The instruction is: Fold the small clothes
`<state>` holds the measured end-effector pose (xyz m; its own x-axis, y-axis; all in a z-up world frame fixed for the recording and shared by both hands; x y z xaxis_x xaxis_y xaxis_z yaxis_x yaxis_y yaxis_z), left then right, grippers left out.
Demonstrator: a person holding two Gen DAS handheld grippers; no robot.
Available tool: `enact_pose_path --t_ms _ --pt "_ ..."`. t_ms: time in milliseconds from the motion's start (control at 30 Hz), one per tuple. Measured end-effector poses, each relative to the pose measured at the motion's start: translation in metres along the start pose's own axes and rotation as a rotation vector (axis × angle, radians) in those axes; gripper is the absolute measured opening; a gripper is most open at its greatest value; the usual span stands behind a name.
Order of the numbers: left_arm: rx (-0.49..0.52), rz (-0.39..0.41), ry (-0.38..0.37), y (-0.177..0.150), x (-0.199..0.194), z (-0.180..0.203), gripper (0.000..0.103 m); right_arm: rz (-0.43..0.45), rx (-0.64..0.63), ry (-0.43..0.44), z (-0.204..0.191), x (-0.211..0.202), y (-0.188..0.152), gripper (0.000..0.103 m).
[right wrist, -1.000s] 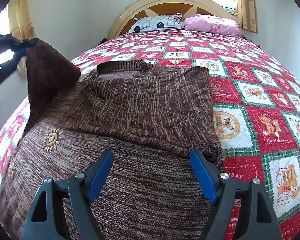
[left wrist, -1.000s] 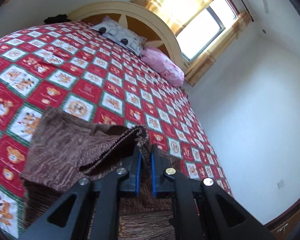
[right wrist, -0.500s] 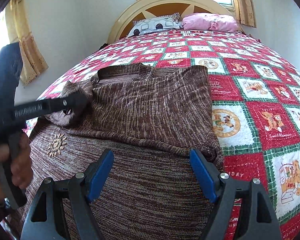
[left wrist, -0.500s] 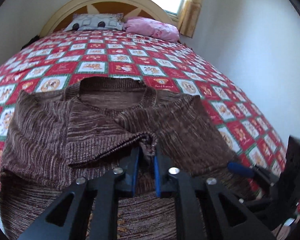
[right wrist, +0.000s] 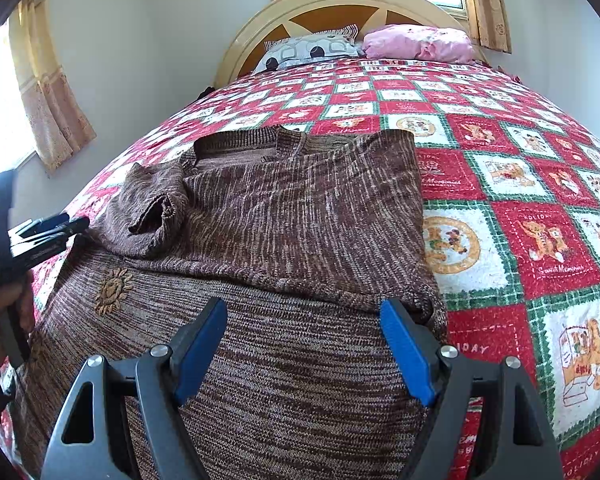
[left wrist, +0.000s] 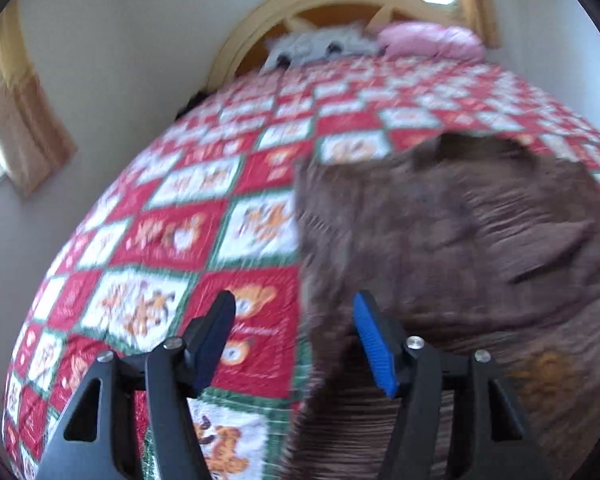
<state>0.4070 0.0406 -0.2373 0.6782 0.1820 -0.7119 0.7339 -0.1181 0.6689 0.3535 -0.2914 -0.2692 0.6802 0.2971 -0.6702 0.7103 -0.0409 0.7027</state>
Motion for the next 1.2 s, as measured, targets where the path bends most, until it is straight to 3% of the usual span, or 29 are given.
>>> enact_pose_path --t_ms 67,300,400,500,733,900,967,1000,1033,1133,1200 --pt "-0.049 -0.038 -0.038 -0.006 0.011 -0.007 0.066 -0.003 -0.005 -0.008 -0.001 0.001 0.000 0.079" --pt "-0.087 -0.030 -0.047 -0.014 0.011 -0.012 0.078 -0.021 -0.062 -0.081 -0.012 -0.003 0.006 0.079" --pt "-0.159 -0.055 -0.106 -0.018 0.016 -0.025 0.086 0.052 -0.114 -0.140 -0.034 -0.025 0.025 0.079" --pt "-0.194 -0.066 -0.143 -0.018 0.021 -0.027 0.088 0.084 -0.192 -0.105 -0.072 -0.034 0.045 0.079" --pt "-0.201 -0.063 -0.151 -0.020 0.020 -0.024 0.088 -0.024 -0.550 -0.204 -0.164 0.031 0.052 0.079" --pt "-0.208 -0.063 -0.158 -0.020 0.022 -0.025 0.089 -0.085 -0.650 -0.325 -0.173 0.074 0.051 0.061" --pt "-0.211 -0.062 -0.162 -0.020 0.022 -0.026 0.090 -0.126 -0.639 -0.325 -0.168 0.083 0.050 0.053" --pt "-0.212 -0.062 -0.163 -0.020 0.023 -0.026 0.090 -0.135 -0.620 -0.324 -0.164 0.085 0.052 0.039" --pt "-0.214 -0.061 -0.166 -0.020 0.023 -0.028 0.090 -0.138 -0.585 -0.310 -0.159 0.084 0.056 0.032" --pt "-0.216 -0.062 -0.168 -0.020 0.023 -0.029 0.090 -0.108 -0.418 -0.293 -0.131 0.075 0.074 0.032" --pt "-0.216 -0.061 -0.168 -0.020 0.023 -0.028 0.090 -0.072 -0.219 -0.283 -0.093 0.063 0.090 0.032"
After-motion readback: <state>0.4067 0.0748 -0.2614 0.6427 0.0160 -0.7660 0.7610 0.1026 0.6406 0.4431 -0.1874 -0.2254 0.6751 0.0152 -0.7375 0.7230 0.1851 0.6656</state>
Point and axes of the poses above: each gripper's, at about its wrist camera, not at the fingertips, and x roughly the way its jaws point, z to its right, y to its top, the point moved 5 cm from there along x, roughly the way its jaws point, and after that the axes turned 1 degree about y, right-handed, at the moved point
